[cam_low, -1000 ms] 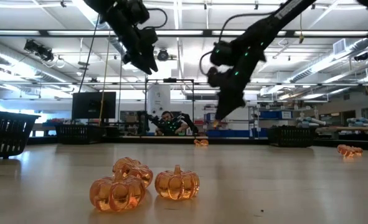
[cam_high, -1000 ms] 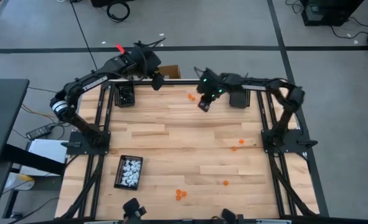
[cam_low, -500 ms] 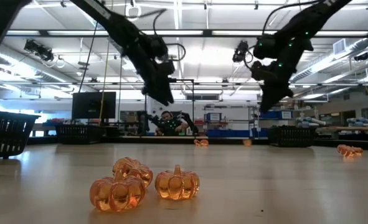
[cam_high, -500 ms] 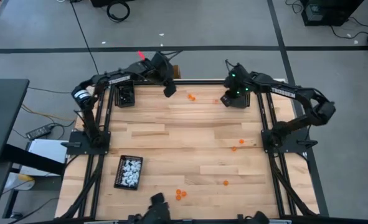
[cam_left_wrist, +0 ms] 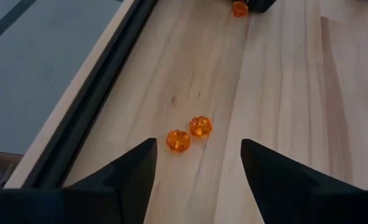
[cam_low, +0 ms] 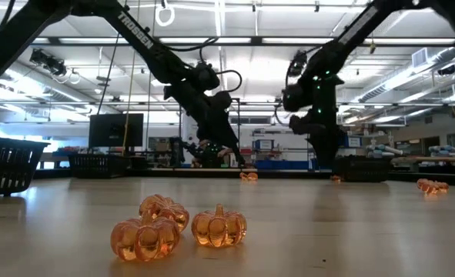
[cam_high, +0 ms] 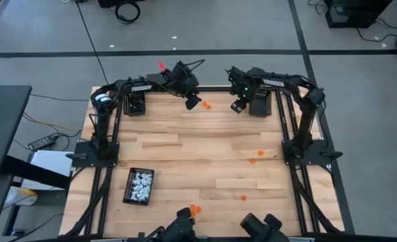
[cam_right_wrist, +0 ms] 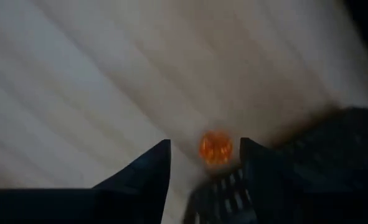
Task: Sort Halloween decoration
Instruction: Put the orange pumpkin toy into the top right black basket
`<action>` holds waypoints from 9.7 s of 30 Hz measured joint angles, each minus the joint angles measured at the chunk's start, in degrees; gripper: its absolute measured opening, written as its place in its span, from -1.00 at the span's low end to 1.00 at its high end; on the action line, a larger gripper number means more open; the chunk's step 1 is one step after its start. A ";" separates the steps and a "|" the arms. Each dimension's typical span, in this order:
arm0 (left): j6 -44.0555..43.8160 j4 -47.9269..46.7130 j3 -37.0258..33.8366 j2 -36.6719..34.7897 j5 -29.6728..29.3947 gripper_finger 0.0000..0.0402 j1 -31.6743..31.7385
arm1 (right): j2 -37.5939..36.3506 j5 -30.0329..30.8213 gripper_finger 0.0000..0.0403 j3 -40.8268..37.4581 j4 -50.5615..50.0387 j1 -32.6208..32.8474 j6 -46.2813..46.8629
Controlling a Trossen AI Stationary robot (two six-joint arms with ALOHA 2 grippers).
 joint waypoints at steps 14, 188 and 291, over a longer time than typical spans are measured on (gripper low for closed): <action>1.81 1.30 0.00 0.00 -0.02 0.21 0.24 | 7.40 1.90 -0.03 7.46 -11.47 -0.05 -9.74; 2.16 -37.92 18.88 -3.46 3.41 -0.35 5.18 | 10.73 -4.22 -0.15 6.61 26.61 10.88 18.12; -10.86 -32.34 2.62 -5.49 -0.09 -0.35 -6.45 | 3.91 -0.23 -0.13 -6.72 25.00 25.48 7.86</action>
